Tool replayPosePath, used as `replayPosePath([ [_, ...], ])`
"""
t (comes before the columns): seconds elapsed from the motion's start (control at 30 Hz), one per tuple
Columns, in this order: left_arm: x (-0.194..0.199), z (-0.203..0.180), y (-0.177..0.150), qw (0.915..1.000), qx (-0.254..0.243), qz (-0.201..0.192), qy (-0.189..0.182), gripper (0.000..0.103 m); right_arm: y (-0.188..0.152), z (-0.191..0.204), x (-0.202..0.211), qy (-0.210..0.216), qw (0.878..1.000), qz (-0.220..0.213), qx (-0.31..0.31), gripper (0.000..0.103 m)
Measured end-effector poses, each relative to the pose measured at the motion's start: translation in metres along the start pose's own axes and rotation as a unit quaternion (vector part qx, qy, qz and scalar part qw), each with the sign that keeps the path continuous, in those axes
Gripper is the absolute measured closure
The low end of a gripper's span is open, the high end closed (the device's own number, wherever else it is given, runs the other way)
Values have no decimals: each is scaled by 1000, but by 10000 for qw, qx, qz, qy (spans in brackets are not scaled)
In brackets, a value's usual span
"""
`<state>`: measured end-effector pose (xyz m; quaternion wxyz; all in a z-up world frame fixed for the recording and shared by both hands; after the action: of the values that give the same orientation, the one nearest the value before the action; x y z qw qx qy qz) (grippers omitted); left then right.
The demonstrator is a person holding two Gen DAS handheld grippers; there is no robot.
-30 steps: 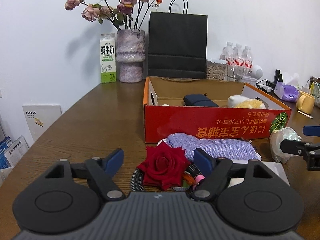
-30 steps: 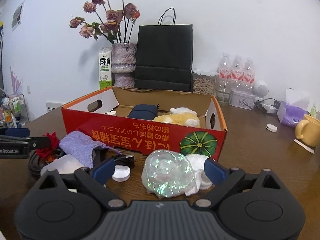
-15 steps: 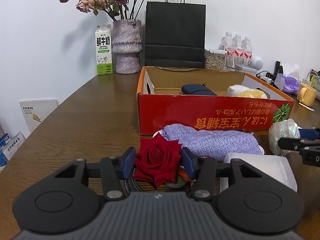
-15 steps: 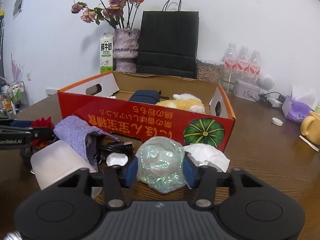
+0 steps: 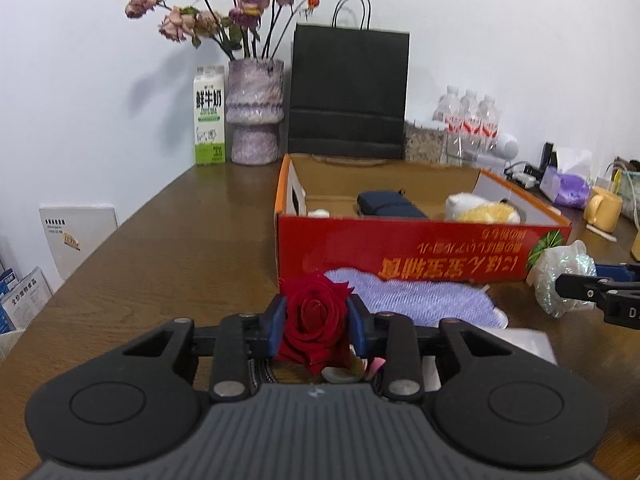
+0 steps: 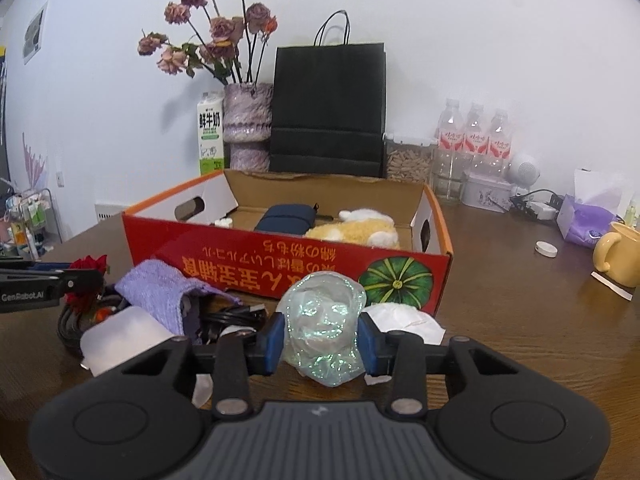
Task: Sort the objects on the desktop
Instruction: 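Grasp the red rose with the left gripper while the right gripper grasps the clear plastic bag, then carry the rose and plastic bag into the box and open both grippers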
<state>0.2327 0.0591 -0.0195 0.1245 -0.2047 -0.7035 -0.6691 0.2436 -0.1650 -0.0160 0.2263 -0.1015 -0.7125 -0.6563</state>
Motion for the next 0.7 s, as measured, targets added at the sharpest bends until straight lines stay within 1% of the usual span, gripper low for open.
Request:
replayPosePath([
  [0.2, 17, -9, 29, 9991, -34, -416, -76, 70, 26, 2, 7, 52, 9995, -304, -29, 66],
  [0.4, 17, -18, 64, 9972, -4, -737, -154, 70, 63, 5, 6, 116, 9979, -633, -56, 66],
  [0.53, 7, -22, 91, 9956, 60, -913, -198, 70, 90, 8, -6, 187, 9971, -727, -130, 66],
  [0.7, -22, -22, 113, 9954, 266, -891, -208, 70, 114, 12, -37, 203, 9975, -661, -169, 66],
])
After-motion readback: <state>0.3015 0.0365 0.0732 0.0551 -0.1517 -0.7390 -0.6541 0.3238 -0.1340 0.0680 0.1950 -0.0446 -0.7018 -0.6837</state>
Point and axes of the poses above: each gripper's, at about its wrist camera, not at the fingertips, and x roughly against the way its jaws point, z to its left, y to its top, the point moved 8 cm from there along -x, roughly the way its jaws point, and after that the axes turned 5 degrees about -y, right-handed, at the moved point
